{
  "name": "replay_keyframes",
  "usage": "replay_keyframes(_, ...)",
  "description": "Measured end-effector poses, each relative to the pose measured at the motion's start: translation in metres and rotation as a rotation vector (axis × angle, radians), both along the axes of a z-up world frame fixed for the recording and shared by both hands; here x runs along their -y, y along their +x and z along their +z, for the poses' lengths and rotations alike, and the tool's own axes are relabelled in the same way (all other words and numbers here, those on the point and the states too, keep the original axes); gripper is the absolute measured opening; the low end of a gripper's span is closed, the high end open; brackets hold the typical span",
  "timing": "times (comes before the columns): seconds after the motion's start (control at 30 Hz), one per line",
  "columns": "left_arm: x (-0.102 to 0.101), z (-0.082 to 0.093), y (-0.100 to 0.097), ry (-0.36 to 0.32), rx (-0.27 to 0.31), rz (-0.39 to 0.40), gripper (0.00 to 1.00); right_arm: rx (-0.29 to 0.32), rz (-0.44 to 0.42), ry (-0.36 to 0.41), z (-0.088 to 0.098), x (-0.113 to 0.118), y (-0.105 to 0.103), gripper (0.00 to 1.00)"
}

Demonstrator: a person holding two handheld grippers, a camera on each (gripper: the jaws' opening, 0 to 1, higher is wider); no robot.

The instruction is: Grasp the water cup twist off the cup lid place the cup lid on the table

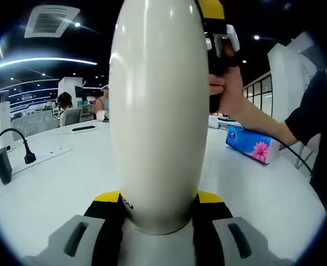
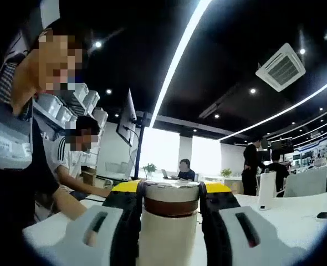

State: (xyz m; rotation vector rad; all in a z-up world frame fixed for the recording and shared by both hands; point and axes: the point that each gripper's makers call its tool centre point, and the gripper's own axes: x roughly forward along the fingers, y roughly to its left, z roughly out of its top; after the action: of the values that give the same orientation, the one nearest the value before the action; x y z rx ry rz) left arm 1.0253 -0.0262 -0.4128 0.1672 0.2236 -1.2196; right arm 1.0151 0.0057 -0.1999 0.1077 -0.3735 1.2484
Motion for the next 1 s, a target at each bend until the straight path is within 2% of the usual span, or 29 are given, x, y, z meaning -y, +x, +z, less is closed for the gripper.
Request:
replay_keyframes(0.43,-0.0020,0.0002,0.0004,-0.001,0.000,-0.004,0.50,-0.030,0.256,0.033,0.0012,-0.0030,-0.0008,0.44)
replay_keyframes(0.6,-0.0017,-0.0008,0.0028,-0.003,0.000,-0.006,0.50,-0.083,0.365,0.071,0.0005,-0.0037,-0.0003,0.44)
replay_keyframes(0.87,-0.0015,-0.0019,0.0040,-0.004,0.000,-0.011,0.50,-0.117,0.414,0.087,-0.0001,-0.0024,-0.0001,0.44)
replay_keyframes(0.97,-0.0016,-0.0022,0.0038,-0.005,0.000,-0.015,0.50,-0.126,0.390,0.069,-0.0020,-0.0056,-0.0018,0.49)
replay_keyframes(1.0,-0.0015,-0.0022,0.0036,-0.006,0.000,-0.016,0.50,-0.121,0.373,0.058,-0.0032,-0.0083,-0.0039,0.54)
